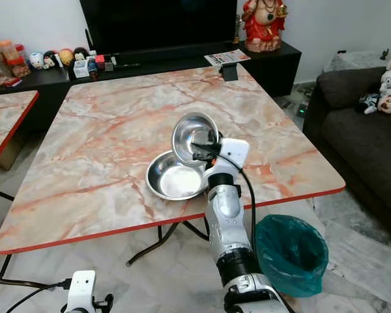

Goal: Setting the table

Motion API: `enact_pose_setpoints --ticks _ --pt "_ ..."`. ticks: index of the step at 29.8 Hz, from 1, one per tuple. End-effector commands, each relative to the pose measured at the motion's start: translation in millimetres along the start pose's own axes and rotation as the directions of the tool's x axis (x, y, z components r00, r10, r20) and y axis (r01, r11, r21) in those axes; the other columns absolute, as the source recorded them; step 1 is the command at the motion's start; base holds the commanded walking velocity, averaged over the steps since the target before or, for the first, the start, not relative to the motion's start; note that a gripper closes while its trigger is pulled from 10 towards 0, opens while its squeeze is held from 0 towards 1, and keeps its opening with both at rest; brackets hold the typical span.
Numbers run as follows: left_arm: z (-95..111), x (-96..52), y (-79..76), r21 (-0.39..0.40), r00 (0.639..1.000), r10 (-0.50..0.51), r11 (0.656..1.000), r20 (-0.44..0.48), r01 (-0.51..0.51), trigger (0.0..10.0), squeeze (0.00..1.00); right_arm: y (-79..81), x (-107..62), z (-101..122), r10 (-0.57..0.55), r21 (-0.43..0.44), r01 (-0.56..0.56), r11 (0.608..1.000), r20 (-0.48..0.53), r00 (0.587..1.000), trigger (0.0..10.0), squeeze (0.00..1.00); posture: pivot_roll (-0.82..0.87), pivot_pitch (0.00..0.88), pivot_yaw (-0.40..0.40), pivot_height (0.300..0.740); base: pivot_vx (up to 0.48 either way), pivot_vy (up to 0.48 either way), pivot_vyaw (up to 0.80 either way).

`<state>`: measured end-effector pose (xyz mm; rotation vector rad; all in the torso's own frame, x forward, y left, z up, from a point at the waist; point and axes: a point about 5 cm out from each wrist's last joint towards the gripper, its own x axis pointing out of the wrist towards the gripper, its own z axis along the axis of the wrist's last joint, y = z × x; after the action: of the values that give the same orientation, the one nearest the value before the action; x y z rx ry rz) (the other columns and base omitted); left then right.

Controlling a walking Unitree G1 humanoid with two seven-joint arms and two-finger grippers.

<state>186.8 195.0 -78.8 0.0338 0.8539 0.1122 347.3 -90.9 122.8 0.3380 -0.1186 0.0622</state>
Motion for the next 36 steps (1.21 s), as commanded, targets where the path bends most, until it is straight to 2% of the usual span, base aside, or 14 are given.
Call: enact_pose_setpoints --ticks 1,2,4,6,7,9,20,23,26,32,36 --pt "0.6 0.0 4.9 0.0 1.0 0.012 1.0 0.002 -0.012 10.0 0.0 5.8 1.5 -4.1 0.008 0.051 -0.006 0.999 -0.037 0.999 10.0 0.0 -0.01 0.002 0.072 0.736 0.0 0.0 0.0" --pt "0.1 -0.1 5.4 0.0 1.0 0.013 1.0 0.0 -0.013 10.0 0.0 7.5 0.8 -10.0 0.024 0.087 -0.017 0.996 -0.081 0.996 10.0 0.0 -0.01 0.002 0.073 0.736 0.0 0.0 0.0" --pt "-0.2 -0.2 5.6 0.002 1.0 0.014 1.0 -0.002 -0.014 10.0 0.0 9.8 0.4 -13.7 0.043 0.121 -0.029 0.992 -0.108 0.993 10.0 0.0 -0.01 0.002 0.073 0.736 0.0 0.0 0.0" --pt "-0.2 -0.2 5.7 0.002 1.0 0.014 1.0 -0.001 -0.014 10.0 0.0 10.4 0.5 -14.1 0.047 0.129 -0.032 0.991 -0.111 0.993 10.0 0.0 -0.01 0.002 0.073 0.736 0.0 0.0 0.0" --pt "-0.1 -0.2 5.9 0.002 1.0 0.015 1.0 -0.001 -0.015 10.0 0.0 13.2 1.1 -15.3 0.063 0.175 -0.041 0.984 -0.123 0.99 10.0 0.0 -0.01 0.002 0.072 0.736 0.0 0.0 0.0" --pt "0.0 -0.2 6.0 0.001 1.0 0.016 1.0 0.0 -0.016 10.0 0.0 16.0 1.7 -15.6 0.082 0.201 -0.055 0.978 -0.127 0.988 10.0 0.0 -0.01 0.001 0.071 0.736 0.0 0.0 0.0" --pt "-0.4 -0.3 5.9 0.003 1.0 0.016 1.0 -0.002 -0.016 10.0 0.0 21.8 1.7 -18.3 0.135 0.24 -0.096 0.966 -0.151 0.979 10.0 0.0 -0.01 0.002 0.072 0.736 0.0 0.0 0.0" --pt "-0.3 -0.2 5.6 0.002 1.0 0.015 1.0 -0.004 -0.015 10.0 0.0 19.1 2.1 -26.5 0.094 0.278 -0.03 0.96 -0.221 0.971 10.0 0.0 -0.01 0.002 0.07 0.736 0.0 0.0 0.0" --pt "-0.8 -0.3 5.5 0.0 1.0 0.015 1.0 -0.006 -0.015 10.0 0.0 18.3 3.0 -28.6 0.08 0.293 -0.004 0.956 -0.248 0.965 10.0 0.0 -0.01 0.002 0.069 0.736 0.0 0.0 0.0" --pt "-1.4 -0.4 5.4 0.001 1.0 0.016 1.0 -0.008 -0.016 10.0 0.0 18.9 4.0 -29.1 0.077 0.298 0.005 0.955 -0.263 0.962 10.0 0.0 0.0 0.003 0.067 0.736 0.0 0.0 0.0" --pt "-1.2 -0.4 5.4 -0.002 1.0 0.019 1.0 -0.004 -0.019 10.0 0.0 23.5 6.3 -25.0 0.098 0.335 -0.012 0.942 -0.24 0.966 10.0 0.0 -0.01 0.004 0.064 0.736 0.0 0.0 0.0"
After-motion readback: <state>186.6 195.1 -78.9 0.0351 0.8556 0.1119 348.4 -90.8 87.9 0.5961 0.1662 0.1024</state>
